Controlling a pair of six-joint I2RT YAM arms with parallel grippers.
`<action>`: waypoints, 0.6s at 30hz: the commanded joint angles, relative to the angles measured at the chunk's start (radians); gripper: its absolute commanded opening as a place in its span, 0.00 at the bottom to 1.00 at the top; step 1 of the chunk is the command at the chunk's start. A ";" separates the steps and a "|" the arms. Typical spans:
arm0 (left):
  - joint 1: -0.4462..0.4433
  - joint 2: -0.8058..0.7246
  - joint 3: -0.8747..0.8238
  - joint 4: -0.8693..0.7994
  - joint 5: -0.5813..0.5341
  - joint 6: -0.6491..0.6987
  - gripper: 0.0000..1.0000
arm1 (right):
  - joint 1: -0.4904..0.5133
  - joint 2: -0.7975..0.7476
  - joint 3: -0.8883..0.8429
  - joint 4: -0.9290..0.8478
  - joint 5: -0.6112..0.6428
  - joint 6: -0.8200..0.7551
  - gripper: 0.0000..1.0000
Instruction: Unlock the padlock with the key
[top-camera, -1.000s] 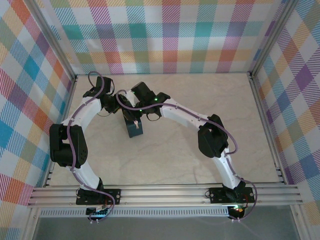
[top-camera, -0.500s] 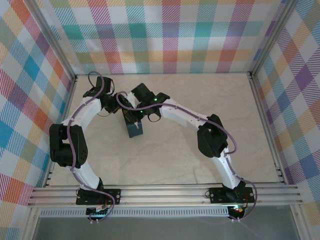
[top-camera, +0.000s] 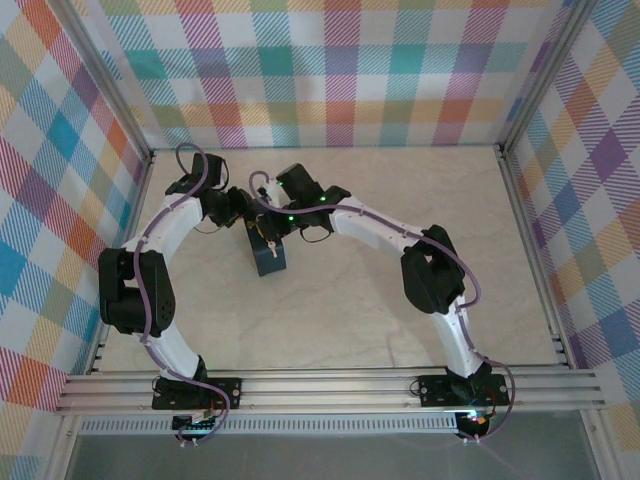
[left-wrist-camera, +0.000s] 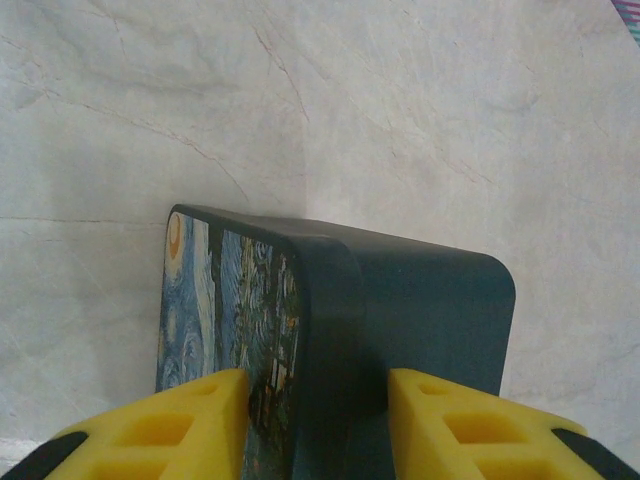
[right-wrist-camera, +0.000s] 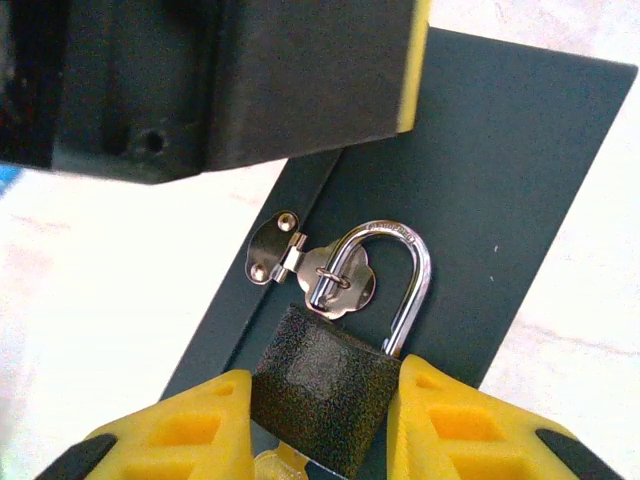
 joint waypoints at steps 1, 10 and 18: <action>0.003 -0.018 -0.018 -0.066 0.010 -0.013 0.40 | -0.022 -0.038 -0.051 0.089 -0.148 0.140 0.29; 0.004 -0.021 -0.032 -0.056 0.032 -0.027 0.40 | -0.057 -0.036 -0.099 0.239 -0.256 0.301 0.27; 0.004 -0.023 -0.008 -0.075 0.021 -0.030 0.41 | -0.025 -0.102 -0.066 0.082 -0.066 0.140 0.43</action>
